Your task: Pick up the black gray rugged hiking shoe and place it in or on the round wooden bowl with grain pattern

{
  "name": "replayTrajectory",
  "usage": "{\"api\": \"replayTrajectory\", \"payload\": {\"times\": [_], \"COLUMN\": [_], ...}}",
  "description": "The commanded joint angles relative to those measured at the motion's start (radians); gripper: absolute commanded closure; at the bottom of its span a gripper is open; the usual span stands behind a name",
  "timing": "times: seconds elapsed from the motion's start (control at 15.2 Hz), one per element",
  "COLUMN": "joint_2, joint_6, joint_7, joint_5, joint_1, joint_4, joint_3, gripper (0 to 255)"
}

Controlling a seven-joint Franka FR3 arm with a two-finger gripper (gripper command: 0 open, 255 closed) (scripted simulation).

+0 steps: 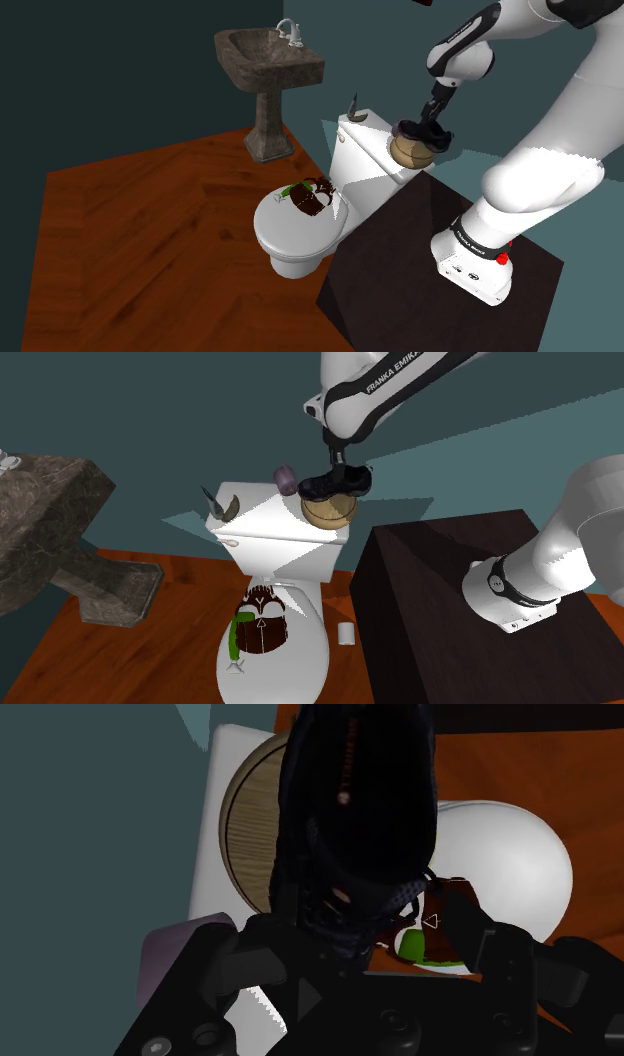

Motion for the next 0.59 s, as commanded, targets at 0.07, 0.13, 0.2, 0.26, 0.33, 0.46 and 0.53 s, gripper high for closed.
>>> {"api": "replayTrajectory", "payload": {"times": [0.07,0.13,0.2,0.26,0.33,0.46,0.53], "joint_2": [0.032,0.044,0.056,0.068,0.075,0.075,0.075], "joint_6": [0.038,0.050,0.062,0.075,0.081,0.081,0.081], "joint_7": [-0.012,-0.018,-0.023,-0.028,-0.031,-0.031,-0.031], "joint_5": [0.021,0.029,0.037,0.045,0.050,0.050,0.050], "joint_1": [-0.003,-0.005,-0.007,-0.010,-0.011,-0.011,-0.011], "joint_4": [-0.006,-0.008,-0.009,-0.010,-0.011,-0.011,-0.011], "joint_3": [0.007,0.010,0.013,0.016,0.018,0.018,0.018], "gripper": [255,255,255,255,255,255,255]}}
